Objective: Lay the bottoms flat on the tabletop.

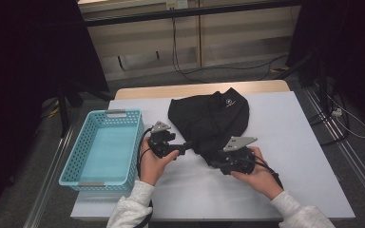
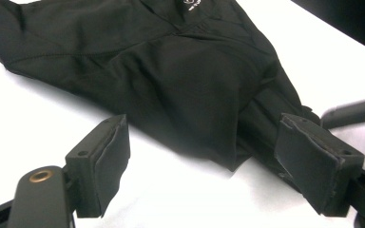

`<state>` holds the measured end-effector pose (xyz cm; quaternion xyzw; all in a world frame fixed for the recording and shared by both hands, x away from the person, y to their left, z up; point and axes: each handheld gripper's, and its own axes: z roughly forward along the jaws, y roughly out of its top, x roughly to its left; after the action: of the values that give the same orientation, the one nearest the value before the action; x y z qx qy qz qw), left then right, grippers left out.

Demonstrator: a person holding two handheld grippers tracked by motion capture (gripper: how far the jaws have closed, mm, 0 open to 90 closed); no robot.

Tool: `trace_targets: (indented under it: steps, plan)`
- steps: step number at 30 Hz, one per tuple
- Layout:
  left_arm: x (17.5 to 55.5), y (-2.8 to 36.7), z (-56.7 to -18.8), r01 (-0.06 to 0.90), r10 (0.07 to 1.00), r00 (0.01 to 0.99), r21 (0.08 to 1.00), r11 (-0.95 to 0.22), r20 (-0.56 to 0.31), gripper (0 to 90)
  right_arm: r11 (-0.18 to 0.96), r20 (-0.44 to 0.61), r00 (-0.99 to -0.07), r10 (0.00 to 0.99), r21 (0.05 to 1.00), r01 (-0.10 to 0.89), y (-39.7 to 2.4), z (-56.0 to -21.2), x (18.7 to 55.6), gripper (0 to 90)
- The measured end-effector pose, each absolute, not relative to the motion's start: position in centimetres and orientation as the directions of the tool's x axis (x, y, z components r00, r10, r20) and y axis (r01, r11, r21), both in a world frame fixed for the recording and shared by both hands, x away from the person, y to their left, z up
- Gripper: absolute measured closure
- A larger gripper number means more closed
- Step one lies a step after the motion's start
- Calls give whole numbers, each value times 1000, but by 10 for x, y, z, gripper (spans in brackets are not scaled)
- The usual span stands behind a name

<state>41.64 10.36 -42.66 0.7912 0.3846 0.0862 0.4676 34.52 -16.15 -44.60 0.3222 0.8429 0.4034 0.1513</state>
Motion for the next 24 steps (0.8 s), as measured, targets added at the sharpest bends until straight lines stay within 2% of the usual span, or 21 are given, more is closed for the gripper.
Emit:
trace_targets:
  steps: [2,4,6,9,15,24]
  plan:
    - [416,103,-427,531,689,688,805,-265,-227,195,500,-28,-751,660,763,410,-153,-450,345,498]
    - [416,103,-428,533,689,689,803,-268,-227,196,503,-20,-756,655,757,416,-149,-453,345,557]
    - [416,101,-429,533,689,689,801,-271,-226,197,531,-39,-767,641,743,406,-147,-454,346,734]
    - [416,99,-430,534,689,691,797,-283,-219,210,527,-19,-768,640,739,420,-149,-455,348,874]
    - [415,96,-429,530,680,698,800,-279,-225,219,489,17,-758,652,755,437,-164,-448,350,900]
    - [417,88,-436,525,662,717,794,-307,-217,302,374,56,-690,721,808,456,-210,-426,348,900]
